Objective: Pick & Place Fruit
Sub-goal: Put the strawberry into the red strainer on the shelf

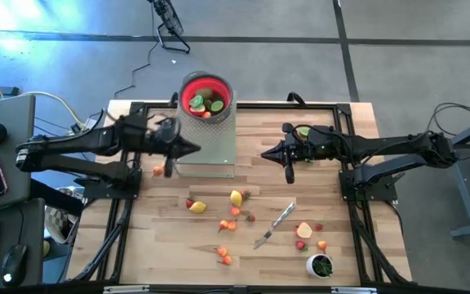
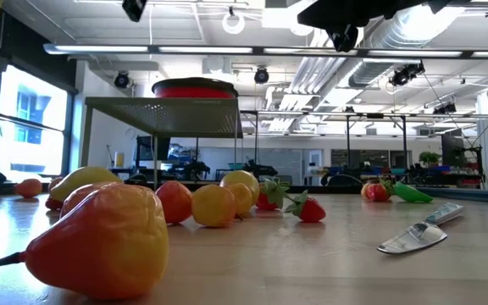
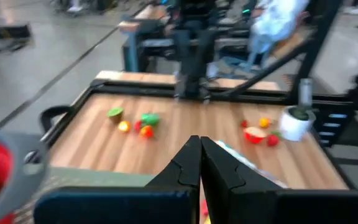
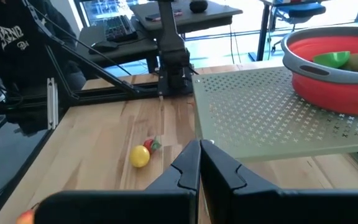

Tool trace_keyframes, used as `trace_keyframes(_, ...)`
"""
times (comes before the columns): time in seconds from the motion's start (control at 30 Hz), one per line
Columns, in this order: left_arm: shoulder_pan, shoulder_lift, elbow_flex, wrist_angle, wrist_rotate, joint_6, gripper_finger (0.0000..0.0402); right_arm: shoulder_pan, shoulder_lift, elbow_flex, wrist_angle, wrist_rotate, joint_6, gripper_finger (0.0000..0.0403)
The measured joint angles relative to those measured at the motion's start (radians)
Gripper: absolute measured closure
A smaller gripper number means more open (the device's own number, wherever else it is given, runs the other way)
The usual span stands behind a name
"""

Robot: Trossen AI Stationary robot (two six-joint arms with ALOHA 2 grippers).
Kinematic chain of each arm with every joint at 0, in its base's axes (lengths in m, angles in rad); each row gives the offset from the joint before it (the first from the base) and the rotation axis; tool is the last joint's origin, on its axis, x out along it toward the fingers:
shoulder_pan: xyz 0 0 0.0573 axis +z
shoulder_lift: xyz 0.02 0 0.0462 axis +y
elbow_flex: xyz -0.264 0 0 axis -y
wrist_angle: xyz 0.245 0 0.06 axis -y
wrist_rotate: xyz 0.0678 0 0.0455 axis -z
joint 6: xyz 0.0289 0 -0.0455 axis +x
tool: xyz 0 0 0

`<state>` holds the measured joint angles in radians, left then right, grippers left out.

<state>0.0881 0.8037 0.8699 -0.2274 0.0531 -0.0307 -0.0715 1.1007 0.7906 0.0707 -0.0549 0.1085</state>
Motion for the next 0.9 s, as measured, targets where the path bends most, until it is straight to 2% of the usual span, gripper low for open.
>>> trace_keyframes(0.37,-0.156,-0.103,-0.185,0.151,-0.019,0.05,0.0401,0.0,0.0,0.0,-0.008,0.0,0.009,0.0399)
trace_keyframes(0.5,-0.184,-0.102,-0.245,0.212,-0.02,0.05,0.0401,0.0,0.0,0.0,-0.008,-0.032,0.078,0.0399)
trace_keyframes(0.7,-0.201,-0.1,-0.264,0.209,0.02,0.05,0.0401,0.0,0.0,0.0,-0.008,-0.082,0.128,0.0399)
trace_keyframes(0.9,-0.201,-0.1,-0.264,0.196,0.023,0.05,0.0401,0.0,0.0,0.0,-0.009,-0.081,0.16,0.0399)
